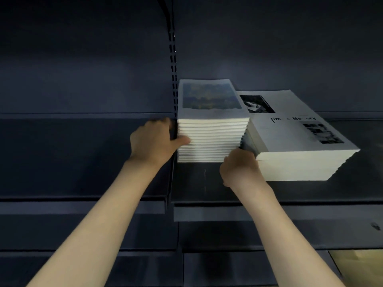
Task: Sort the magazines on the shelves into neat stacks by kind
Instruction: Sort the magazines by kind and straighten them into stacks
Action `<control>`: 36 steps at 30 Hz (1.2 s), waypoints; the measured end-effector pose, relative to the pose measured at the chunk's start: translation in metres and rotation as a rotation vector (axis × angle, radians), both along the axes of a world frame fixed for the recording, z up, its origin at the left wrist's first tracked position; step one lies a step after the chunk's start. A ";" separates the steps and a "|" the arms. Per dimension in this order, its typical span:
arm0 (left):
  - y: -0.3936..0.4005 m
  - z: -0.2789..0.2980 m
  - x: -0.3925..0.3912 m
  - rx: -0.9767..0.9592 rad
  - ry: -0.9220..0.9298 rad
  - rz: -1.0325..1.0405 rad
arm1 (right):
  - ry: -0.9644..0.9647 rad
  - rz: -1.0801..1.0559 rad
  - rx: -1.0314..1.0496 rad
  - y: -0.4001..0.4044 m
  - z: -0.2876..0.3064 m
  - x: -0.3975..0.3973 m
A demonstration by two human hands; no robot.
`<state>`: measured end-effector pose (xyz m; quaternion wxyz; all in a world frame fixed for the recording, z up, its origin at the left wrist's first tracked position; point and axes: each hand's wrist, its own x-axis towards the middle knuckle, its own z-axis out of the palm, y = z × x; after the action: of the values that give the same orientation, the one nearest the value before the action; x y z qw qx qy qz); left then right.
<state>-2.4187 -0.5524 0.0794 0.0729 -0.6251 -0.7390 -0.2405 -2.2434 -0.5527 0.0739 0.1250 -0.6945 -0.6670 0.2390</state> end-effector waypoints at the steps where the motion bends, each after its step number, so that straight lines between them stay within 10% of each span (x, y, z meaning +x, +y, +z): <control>1: -0.004 -0.003 0.001 0.076 0.009 0.022 | -0.044 -0.003 0.076 0.000 -0.002 0.002; 7: -0.007 -0.030 0.024 0.643 0.265 -0.147 | 0.158 0.017 1.062 0.007 -0.019 -0.010; 22: 0.051 -0.072 -0.019 0.752 0.951 -0.320 | -0.372 0.186 1.039 0.039 -0.063 -0.014; 36: 0.020 -0.067 -0.018 0.634 0.642 -0.332 | -0.360 0.282 1.264 0.051 -0.073 -0.012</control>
<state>-2.4366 -0.5322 0.0128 0.4450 -0.7245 -0.4595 -0.2569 -2.2556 -0.5013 0.0005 0.3620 -0.4229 -0.7735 -0.3028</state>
